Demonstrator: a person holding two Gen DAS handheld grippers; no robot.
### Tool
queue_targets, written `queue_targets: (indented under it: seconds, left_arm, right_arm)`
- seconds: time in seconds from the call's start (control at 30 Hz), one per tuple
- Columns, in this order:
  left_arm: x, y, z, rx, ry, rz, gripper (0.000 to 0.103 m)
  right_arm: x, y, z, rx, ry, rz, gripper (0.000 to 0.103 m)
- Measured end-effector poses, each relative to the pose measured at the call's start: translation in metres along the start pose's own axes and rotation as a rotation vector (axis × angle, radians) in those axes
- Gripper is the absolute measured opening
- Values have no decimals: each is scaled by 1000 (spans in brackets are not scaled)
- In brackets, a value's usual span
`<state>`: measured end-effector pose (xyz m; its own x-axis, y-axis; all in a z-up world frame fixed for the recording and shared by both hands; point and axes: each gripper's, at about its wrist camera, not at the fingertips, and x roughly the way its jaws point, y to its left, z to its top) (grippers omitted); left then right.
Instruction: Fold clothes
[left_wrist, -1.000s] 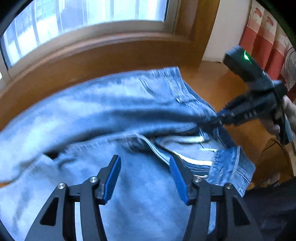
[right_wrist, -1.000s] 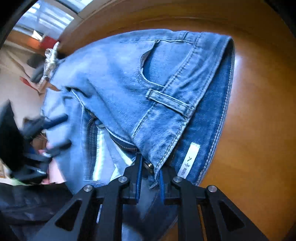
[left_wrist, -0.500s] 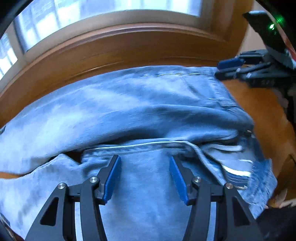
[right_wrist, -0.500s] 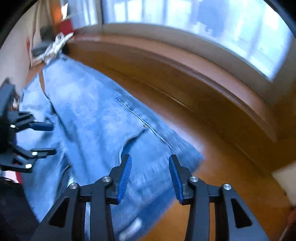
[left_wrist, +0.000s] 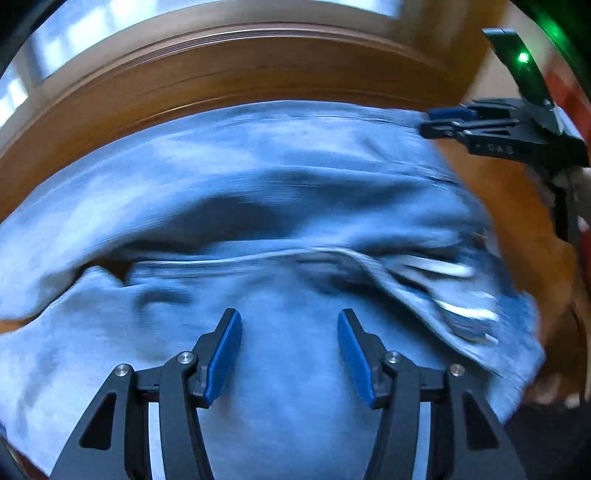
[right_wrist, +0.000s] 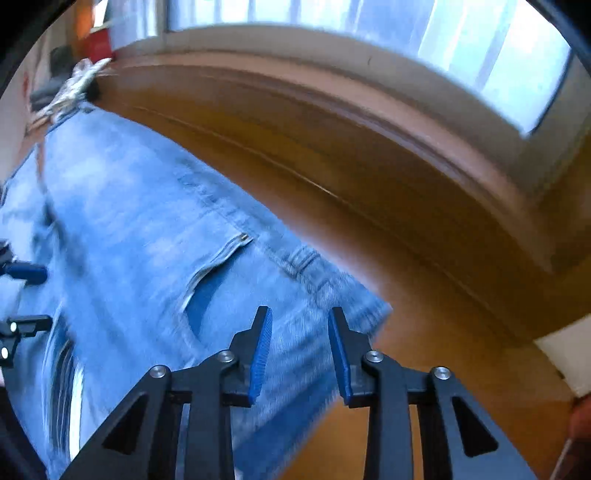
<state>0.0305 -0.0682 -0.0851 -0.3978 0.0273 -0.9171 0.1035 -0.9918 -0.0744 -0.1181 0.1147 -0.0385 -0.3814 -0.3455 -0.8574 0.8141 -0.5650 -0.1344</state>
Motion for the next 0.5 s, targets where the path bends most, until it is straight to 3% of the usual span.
queue_targets:
  seconds: [0.1, 0.2, 0.3, 0.4, 0.5]
  left_arm:
    - [4, -34, 4, 142, -2, -31, 52]
    - [8, -58, 18, 215, -15, -63, 52]
    - [6, -69, 43, 231, -59, -85, 52]
    - [11, -68, 62, 215, -73, -59, 52]
    - [1, -60, 60, 211, -81, -30, 52]
  right_arm:
    - [-27, 8, -22, 42, -2, -5, 39]
    - [-51, 8, -43, 102, -12, -25, 39]
    - [-75, 10, -64, 167, -39, -71, 39]
    - [-88, 19, -78, 273, -71, -89, 40]
    - [-100, 35, -90, 339, -124, -48, 42]
